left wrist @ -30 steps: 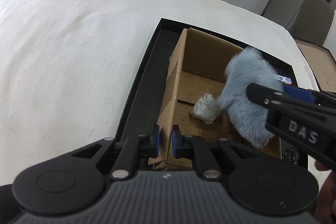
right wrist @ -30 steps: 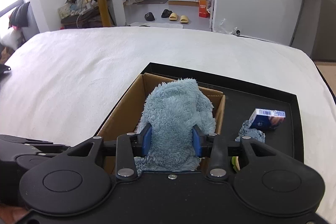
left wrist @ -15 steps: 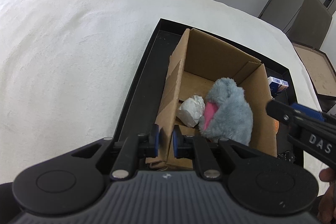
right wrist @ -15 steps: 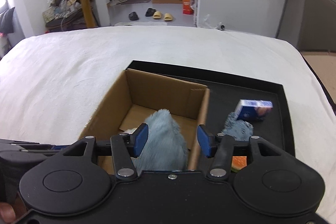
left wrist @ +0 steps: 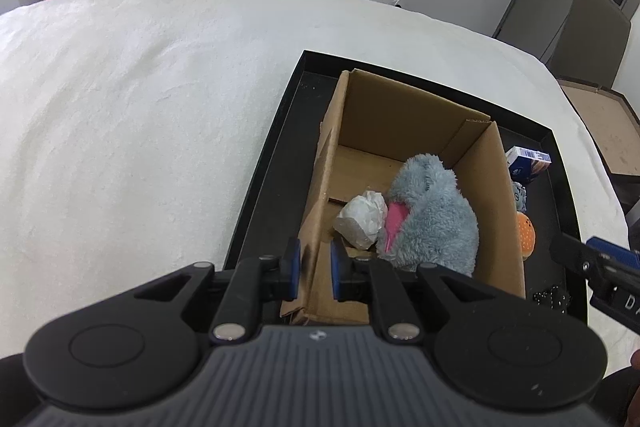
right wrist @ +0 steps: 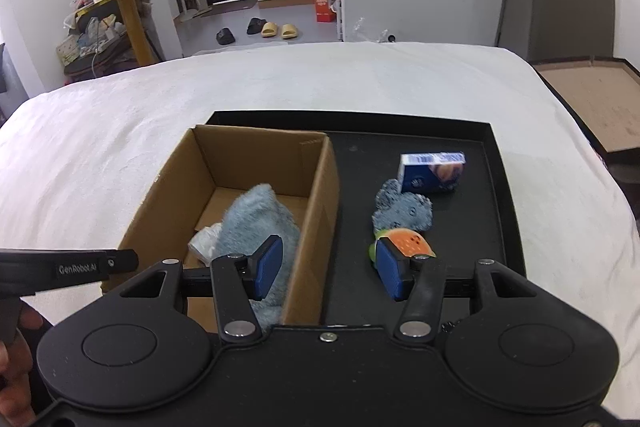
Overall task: Organize soft objects
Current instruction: 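Lift the grey plush toy into the box with the right tool and release, then grasp the black stitched plush with the right tool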
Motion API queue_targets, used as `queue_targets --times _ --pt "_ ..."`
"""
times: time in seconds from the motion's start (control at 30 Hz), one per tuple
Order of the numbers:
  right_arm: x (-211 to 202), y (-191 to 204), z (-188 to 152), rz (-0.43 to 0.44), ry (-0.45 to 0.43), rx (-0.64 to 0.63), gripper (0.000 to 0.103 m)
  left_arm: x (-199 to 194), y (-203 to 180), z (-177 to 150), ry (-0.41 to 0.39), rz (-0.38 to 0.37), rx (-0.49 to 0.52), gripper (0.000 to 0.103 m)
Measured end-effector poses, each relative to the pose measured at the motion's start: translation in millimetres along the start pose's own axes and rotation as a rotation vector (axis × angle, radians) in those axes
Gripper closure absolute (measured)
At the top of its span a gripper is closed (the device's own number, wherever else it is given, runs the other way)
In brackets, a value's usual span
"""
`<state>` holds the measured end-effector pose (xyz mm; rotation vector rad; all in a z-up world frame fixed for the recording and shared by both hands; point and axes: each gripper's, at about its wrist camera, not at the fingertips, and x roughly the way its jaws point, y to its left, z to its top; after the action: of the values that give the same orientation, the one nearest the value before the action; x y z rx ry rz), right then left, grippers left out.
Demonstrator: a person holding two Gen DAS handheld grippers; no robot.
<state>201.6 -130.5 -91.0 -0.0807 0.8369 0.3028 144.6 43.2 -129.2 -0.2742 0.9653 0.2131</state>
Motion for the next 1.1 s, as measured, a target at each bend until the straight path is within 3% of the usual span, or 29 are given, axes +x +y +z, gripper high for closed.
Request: queue_targets --times 0.17,0.3,0.4,0.6,0.97,1.1 --pt "-0.3 -14.5 -11.5 -0.022 0.018 0.038 0.048 -1.8 -4.2 -2.8 0.003 0.013 0.02 0.083" --pt "-1.0 -22.6 -23.4 -0.027 0.003 0.056 0.039 -4.4 -5.4 -3.5 -0.005 0.024 0.023 0.061" --pt "2.9 -29.4 -32.1 -0.031 0.01 0.088 0.038 -8.0 -8.3 -5.7 -0.018 0.031 0.039 0.052" --pt "12.3 -32.0 -43.7 -0.152 0.012 0.151 0.032 -13.0 -17.8 -8.3 -0.043 0.049 0.09 0.039" --pt "28.4 -46.7 -67.0 -0.224 -0.009 0.229 0.027 -19.1 -34.2 -10.8 -0.093 0.083 0.142 0.037" --pt "36.3 -59.7 -68.7 -0.22 0.015 0.276 0.027 -15.4 -41.9 -10.5 -0.085 0.13 0.164 0.035"
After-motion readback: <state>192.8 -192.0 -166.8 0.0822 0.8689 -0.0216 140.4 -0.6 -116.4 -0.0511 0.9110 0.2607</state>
